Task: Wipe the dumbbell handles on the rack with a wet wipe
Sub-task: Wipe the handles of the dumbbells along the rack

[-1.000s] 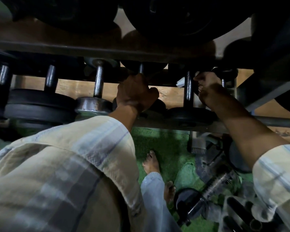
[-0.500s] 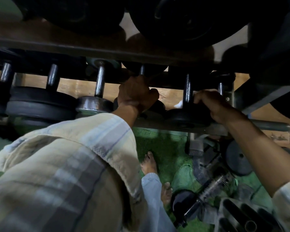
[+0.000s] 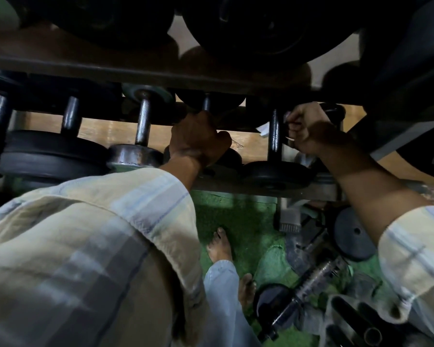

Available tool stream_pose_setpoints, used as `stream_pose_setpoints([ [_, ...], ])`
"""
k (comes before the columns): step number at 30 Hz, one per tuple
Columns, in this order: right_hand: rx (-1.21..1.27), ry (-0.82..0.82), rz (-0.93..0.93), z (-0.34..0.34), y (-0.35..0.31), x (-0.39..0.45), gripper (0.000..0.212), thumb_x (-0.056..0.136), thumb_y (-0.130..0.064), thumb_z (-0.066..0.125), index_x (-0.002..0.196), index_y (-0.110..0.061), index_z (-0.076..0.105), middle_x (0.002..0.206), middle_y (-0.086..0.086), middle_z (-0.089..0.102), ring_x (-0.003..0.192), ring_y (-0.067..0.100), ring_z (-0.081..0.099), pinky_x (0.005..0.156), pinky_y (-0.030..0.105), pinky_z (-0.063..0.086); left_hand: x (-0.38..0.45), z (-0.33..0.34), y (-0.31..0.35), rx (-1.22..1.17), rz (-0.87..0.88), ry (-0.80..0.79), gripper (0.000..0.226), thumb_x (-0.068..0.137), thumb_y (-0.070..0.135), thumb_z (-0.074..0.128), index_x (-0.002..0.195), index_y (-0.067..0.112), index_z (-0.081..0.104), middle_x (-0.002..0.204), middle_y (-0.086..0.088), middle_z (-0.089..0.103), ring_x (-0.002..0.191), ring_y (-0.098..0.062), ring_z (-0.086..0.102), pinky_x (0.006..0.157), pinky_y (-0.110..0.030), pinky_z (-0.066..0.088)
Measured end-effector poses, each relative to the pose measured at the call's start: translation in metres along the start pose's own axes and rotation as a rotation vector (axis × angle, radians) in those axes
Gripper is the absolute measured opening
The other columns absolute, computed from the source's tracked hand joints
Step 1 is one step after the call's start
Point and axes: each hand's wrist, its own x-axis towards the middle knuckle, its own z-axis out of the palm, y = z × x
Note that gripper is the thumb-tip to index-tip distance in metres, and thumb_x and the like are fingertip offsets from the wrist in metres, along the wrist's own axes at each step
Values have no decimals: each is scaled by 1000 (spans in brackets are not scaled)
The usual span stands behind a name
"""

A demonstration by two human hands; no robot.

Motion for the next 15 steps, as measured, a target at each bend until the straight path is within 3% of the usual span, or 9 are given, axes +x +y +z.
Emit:
stream_pose_setpoints([
  [2, 12, -9, 55, -6, 5, -2, 18, 54, -18, 59, 63, -22, 44, 67, -2, 31, 57, 18, 36, 68, 26, 46, -1, 0, 0, -9, -7, 2, 38, 78, 44, 64, 104, 18, 72, 111, -11, 69, 103, -36, 65, 75, -33, 40],
  [4, -6, -22, 116, -15, 12, -4, 15, 58, -21, 60, 64, -20, 46, 67, 0, 40, 60, 20, 44, 73, 29, 49, -1, 0, -1, 10, 10, -2, 39, 77, 46, 62, 102, 17, 72, 109, -12, 69, 101, -37, 65, 73, -34, 40],
  [7, -89, -19, 118, -24, 20, -15, 6, 71, -18, 53, 73, -15, 57, 69, 1, 61, 70, 18, 61, 67, 26, 50, -1, -1, 0, 13, 18, -1, 44, 72, 48, 57, 99, 17, 71, 108, -14, 67, 98, -39, 64, 72, -35, 42],
  [10, -198, 14, -21, -31, 34, -26, 36, 83, -6, 49, 54, -18, 67, 62, -6, 68, 56, 10, 59, 51, 20, 45, -2, -3, 1, 5, 15, -7, 38, 74, 44, 60, 98, 16, 70, 106, -14, 68, 98, -38, 65, 72, -35, 42],
  [12, -384, 78, -164, -30, 43, -33, 33, 81, -5, 56, 55, -18, 72, 64, -4, 70, 60, 13, 61, 52, 22, 44, -4, -4, 3, -9, 9, -10, 34, 76, 41, 62, 97, 15, 70, 106, -14, 68, 97, -38, 65, 73, -35, 44],
  [15, -938, 148, -337, -23, 49, -36, 17, 78, -30, 64, 79, -22, 79, 95, 2, 75, 92, 20, 67, 80, 34, 51, -5, -6, 6, -9, -3, -10, 35, 77, 40, 64, 101, 15, 70, 110, -15, 68, 100, -39, 65, 74, -35, 43],
])
